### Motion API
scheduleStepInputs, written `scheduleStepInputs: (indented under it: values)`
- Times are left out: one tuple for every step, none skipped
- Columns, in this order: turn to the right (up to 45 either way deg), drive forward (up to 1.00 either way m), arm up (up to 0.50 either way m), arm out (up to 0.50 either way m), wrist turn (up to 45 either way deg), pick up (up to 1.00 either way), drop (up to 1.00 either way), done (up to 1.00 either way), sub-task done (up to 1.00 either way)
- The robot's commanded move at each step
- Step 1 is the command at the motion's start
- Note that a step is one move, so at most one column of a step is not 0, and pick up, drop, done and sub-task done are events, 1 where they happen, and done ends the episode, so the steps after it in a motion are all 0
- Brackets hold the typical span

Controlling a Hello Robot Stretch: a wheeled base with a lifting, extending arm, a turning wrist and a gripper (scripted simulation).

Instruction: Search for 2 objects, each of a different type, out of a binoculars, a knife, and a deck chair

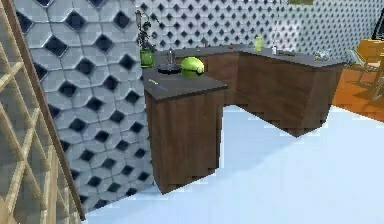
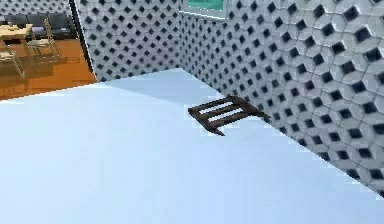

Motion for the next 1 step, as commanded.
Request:
scheduleStepInputs:
  values:
    - [0.0, 0.7, 0.0, 0.0, 0.0, 0.0, 0.0, 0.0, 0.0]
